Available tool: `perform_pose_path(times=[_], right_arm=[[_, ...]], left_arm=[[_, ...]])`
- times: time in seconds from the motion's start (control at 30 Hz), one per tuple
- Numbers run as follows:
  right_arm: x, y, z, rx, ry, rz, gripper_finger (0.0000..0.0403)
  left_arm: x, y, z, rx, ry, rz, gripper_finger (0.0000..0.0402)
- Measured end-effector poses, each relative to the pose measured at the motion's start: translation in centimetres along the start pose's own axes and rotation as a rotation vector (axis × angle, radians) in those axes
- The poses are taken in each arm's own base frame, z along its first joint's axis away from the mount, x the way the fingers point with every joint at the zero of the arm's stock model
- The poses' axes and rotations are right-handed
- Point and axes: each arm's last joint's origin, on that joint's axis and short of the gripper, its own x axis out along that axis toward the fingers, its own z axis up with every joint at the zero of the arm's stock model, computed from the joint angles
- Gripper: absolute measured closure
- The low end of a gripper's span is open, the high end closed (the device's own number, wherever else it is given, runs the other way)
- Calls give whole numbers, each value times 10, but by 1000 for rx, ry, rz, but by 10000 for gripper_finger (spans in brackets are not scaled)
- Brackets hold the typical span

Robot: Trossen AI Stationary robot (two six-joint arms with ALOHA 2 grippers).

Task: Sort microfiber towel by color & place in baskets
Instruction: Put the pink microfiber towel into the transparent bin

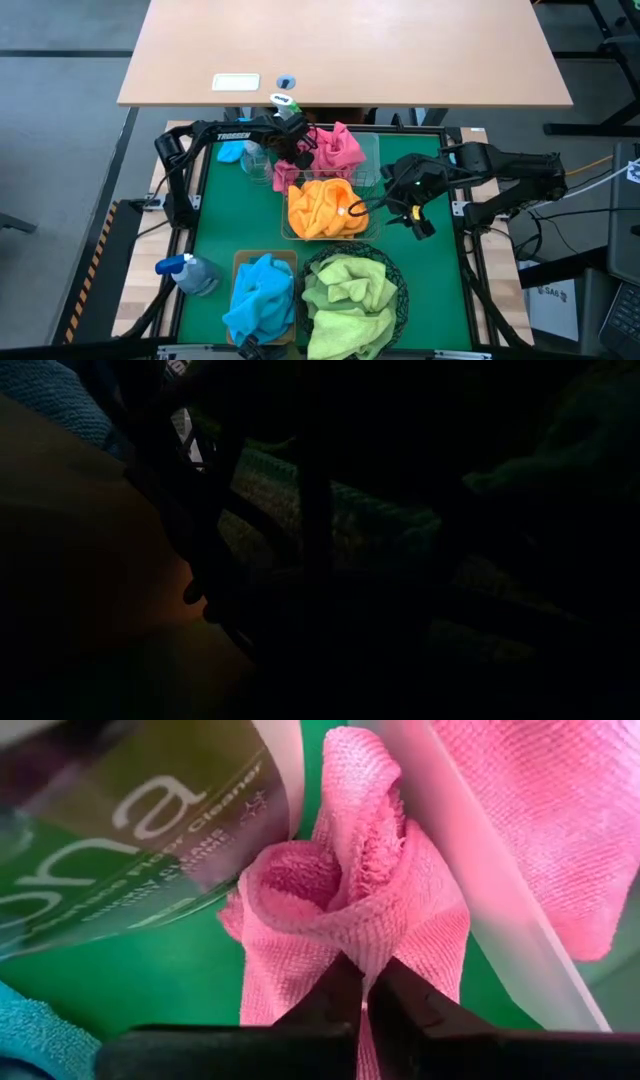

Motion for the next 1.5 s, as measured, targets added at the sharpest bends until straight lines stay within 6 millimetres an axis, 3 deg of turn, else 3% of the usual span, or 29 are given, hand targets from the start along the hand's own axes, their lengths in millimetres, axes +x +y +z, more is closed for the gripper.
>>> perform_pose_path(times=[0.27,0.63,0.87,1.1,1.3,1.5], right_arm=[[-16,4,-4,-8,-43,-14,198],[17,6,-27,-25,-3,7,198],[32,6,-36,-30,-25,-1,198],[37,4,-32,-41,-80,-20,198],[38,3,-29,-45,-102,-27,198],[38,3,-30,-45,-99,-26,198]], left_arm=[[-26,0,1,-4,-48,-40,399],[-102,-7,-7,-30,-219,-199,401],[-157,-13,-10,-34,-455,-342,401],[-207,-24,-1,-30,-799,-591,401],[-214,-33,7,21,-951,-636,401],[-180,-48,14,90,-894,-543,401]])
